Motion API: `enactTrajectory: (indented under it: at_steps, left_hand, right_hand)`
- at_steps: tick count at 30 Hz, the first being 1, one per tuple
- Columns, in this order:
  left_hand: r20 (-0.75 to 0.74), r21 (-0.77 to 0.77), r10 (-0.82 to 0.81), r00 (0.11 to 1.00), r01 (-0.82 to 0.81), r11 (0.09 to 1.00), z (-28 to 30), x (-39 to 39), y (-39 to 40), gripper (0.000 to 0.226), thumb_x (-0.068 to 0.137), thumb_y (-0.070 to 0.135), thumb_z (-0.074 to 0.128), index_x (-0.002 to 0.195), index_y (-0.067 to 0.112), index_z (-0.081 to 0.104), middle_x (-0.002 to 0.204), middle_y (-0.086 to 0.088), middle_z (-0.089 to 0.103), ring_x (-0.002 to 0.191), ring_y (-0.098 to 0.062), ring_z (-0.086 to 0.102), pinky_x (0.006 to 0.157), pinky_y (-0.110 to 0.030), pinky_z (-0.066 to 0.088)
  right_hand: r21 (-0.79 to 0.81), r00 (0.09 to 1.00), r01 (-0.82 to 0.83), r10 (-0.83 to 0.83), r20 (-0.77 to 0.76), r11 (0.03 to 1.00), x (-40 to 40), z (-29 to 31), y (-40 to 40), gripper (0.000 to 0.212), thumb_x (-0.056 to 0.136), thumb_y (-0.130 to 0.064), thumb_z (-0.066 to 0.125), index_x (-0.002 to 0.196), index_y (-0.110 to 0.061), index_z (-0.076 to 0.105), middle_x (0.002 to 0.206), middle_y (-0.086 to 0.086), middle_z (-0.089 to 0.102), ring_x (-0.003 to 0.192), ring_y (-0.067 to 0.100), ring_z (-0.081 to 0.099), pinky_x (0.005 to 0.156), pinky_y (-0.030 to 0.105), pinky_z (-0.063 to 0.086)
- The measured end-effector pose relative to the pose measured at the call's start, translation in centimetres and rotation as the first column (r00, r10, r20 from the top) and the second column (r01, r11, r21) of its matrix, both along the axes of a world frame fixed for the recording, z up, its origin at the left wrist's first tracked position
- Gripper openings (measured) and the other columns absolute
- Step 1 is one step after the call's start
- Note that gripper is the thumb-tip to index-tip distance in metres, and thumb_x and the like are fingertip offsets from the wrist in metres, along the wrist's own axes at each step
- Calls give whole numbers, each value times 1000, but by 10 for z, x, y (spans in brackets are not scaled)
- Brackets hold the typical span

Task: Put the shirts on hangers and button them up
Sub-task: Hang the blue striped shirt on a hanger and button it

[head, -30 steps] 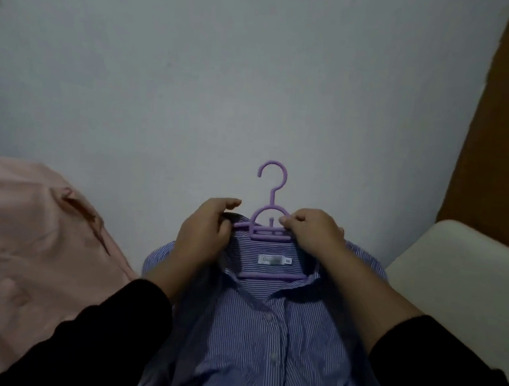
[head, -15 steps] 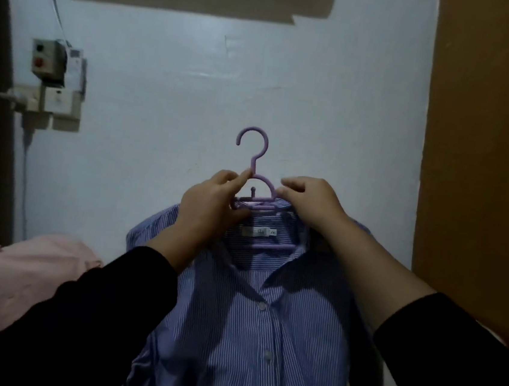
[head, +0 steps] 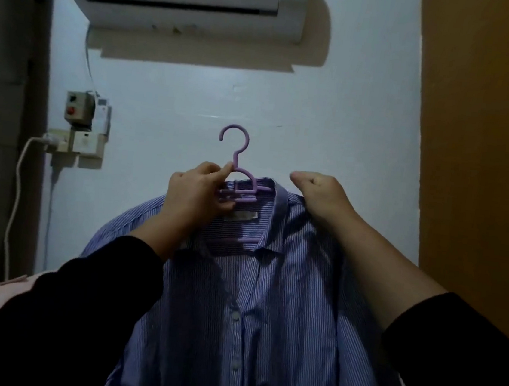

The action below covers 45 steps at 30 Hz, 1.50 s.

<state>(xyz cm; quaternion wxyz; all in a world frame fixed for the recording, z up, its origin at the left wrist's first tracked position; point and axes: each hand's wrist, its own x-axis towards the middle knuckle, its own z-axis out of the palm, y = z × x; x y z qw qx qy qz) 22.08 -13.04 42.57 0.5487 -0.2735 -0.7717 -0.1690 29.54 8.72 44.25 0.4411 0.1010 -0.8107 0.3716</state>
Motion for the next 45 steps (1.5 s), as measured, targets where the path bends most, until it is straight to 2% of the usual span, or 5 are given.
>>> enactTrajectory:
  at_steps: [16, 27, 33, 38, 45]
  left_hand:
    - [60, 109, -180, 982, 173, 979, -3, 8, -30, 73, 72, 17, 81, 137, 25, 50, 125, -2, 56, 103, -18, 61, 91, -34, 50]
    - [99, 183, -177, 979, 156, 971, -10, 5, -58, 74, 72, 16, 82, 138, 25, 49, 118, -2, 57, 102, -18, 60, 92, -30, 48]
    - [78, 141, -73, 994, 61, 988, -13, 12, -51, 74, 74, 22, 80, 139, 28, 47, 121, -1, 57, 102, -20, 60, 91, -37, 51]
    - [4, 42, 2, 1000, -2, 999, -26, 17, -32, 71, 72, 25, 80, 137, 26, 51, 122, -2, 59, 98, -21, 63, 84, -32, 51]
    - [7, -15, -31, 999, 32, 999, -27, 12, -48, 70, 72, 19, 81, 136, 19, 53, 118, -9, 58, 96, -23, 62, 85, -32, 51]
  right_hand:
    - [-170, 993, -95, 106, 58, 981, 2, -17, 28, 25, 89, -25, 64, 103, -7, 71, 95, 0, 66, 87, 11, 60, 81, 23, 44]
    - [-629, 916, -345, 395, -65, 696, -14, -36, 42, 14, 81, -8, 70, 92, 0, 68, 82, 11, 69, 69, 17, 67, 61, 23, 57]
    - [-71, 988, 5, -16, -152, 997, -27, -29, -1, 35, 82, -32, 69, 115, -24, 63, 119, -1, 59, 115, 19, 50, 101, 39, 37]
    - [454, 935, 241, -80, -345, 858, -30, -34, -67, 62, 83, -43, 63, 139, -27, 41, 136, -6, 47, 128, 17, 33, 94, 35, 21]
    - [548, 890, 353, -91, -448, 758, -60, -43, -87, 63, 83, -38, 63, 138, -17, 41, 129, 1, 54, 121, 23, 45, 91, 43, 24]
